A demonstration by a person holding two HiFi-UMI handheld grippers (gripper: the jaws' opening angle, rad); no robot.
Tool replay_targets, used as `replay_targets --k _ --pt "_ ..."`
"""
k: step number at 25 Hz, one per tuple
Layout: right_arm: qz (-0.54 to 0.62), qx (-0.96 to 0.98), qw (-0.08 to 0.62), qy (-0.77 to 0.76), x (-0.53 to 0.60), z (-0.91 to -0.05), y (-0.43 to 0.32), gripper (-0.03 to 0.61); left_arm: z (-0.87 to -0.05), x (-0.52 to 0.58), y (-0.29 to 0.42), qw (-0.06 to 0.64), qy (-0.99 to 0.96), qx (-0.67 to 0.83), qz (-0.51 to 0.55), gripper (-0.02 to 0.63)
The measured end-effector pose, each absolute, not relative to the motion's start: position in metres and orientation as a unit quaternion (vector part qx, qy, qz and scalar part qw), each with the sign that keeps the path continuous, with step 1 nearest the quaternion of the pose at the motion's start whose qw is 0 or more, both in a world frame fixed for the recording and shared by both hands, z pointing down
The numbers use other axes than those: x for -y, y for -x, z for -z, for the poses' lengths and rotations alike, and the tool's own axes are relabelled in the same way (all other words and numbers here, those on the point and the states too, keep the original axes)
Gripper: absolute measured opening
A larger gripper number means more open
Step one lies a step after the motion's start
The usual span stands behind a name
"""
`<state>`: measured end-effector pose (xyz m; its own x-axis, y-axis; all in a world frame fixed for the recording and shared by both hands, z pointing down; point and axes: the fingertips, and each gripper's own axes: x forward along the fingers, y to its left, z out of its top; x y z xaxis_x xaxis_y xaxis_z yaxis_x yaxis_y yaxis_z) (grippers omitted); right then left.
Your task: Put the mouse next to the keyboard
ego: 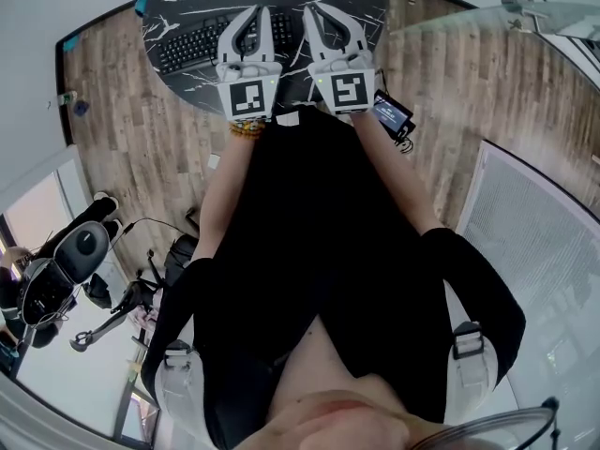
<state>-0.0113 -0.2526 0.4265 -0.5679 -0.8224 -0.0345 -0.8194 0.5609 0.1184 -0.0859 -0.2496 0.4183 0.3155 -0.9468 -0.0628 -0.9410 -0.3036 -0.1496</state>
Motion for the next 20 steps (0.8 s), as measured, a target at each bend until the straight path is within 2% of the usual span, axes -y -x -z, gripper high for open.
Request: replay_targets --k 20 --pt "0.057 0.885 0.021 -0.462 0.2535 -0.4327 0.0089 0.032 -0.4210 0.2501 0.0807 0.075 0.808 -0.583 0.026 0.014"
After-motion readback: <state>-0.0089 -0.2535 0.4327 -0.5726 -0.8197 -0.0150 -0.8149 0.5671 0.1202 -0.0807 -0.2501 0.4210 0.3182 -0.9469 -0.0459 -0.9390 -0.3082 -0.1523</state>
